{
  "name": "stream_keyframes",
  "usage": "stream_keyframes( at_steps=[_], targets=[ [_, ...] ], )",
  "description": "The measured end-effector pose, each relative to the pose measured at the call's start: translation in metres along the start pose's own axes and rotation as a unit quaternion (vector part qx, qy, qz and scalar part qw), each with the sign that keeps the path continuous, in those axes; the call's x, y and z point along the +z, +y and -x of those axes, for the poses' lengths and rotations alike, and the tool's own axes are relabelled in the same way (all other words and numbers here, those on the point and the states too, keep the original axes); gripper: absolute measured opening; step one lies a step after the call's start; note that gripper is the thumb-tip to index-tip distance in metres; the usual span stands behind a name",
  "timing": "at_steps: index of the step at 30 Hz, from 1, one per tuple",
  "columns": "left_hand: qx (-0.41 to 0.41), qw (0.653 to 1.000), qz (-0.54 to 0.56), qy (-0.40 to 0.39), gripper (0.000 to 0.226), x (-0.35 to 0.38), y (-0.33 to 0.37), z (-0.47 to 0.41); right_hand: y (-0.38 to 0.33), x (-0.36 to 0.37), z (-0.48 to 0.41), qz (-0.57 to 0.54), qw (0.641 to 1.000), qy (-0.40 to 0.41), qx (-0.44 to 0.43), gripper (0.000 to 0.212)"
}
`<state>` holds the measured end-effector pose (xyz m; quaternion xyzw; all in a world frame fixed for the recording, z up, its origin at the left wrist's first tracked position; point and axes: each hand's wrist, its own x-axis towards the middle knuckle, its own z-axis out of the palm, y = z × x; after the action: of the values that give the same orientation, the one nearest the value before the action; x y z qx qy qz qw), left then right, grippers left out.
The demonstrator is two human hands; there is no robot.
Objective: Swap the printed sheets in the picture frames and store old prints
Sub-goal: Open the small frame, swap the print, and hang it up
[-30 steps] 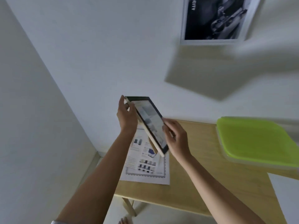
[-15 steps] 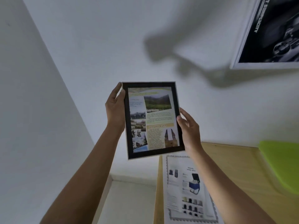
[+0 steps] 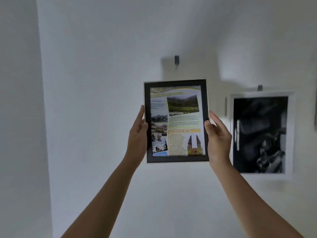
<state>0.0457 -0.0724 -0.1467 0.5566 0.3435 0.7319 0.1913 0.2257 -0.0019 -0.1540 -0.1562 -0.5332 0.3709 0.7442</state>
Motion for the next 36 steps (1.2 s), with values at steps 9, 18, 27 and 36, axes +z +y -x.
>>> stream_keyframes(
  at_steps=[9,18,27,36],
  targets=[
    [0.069,0.994,-0.071,-0.050,0.050,0.025,0.042,-0.112,-0.018,0.029,-0.114,-0.009,0.998,0.020,-0.059,0.032],
    [0.071,0.993,-0.093,-0.007,0.052,0.028,0.022,-0.165,0.004,0.051,-0.159,0.005,0.998,-0.016,-0.067,0.036],
    [0.091,0.989,-0.109,-0.042,0.052,0.023,0.011,-0.162,0.025,0.047,-0.158,0.000,0.997,-0.011,-0.076,0.039],
    [0.088,0.984,-0.154,-0.018,0.051,0.019,-0.008,-0.147,0.046,0.035,-0.143,0.027,0.997,0.002,-0.075,0.039]
  ],
)
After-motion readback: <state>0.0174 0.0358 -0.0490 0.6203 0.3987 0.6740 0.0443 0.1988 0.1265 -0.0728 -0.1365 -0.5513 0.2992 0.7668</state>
